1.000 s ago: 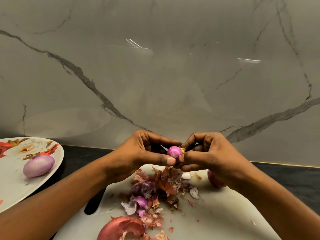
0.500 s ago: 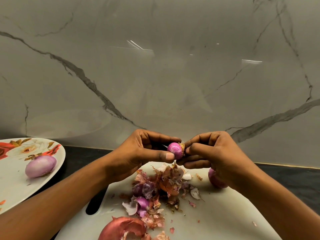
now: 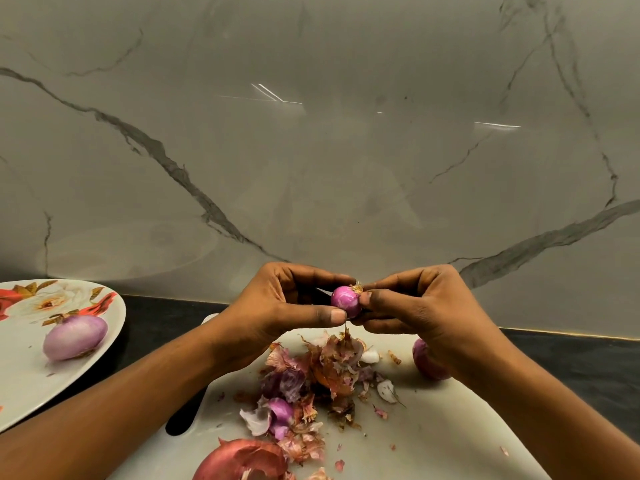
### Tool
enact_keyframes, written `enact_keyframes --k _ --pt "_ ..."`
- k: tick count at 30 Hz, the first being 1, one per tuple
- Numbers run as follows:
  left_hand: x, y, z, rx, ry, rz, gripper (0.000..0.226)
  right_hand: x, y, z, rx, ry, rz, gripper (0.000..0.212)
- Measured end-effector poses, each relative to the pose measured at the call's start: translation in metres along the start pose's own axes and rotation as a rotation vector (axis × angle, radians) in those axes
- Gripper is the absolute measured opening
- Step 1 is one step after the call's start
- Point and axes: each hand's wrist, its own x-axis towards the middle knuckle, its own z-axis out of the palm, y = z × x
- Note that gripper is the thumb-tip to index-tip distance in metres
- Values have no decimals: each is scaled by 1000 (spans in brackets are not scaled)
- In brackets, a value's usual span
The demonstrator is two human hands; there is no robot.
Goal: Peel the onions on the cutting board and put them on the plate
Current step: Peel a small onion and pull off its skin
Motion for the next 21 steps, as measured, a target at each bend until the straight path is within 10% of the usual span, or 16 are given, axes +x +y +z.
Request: enact_keyframes --k 21 --pt "2 -5 -3 -70 -5 9 47 3 6 2 -46 72 -134 6"
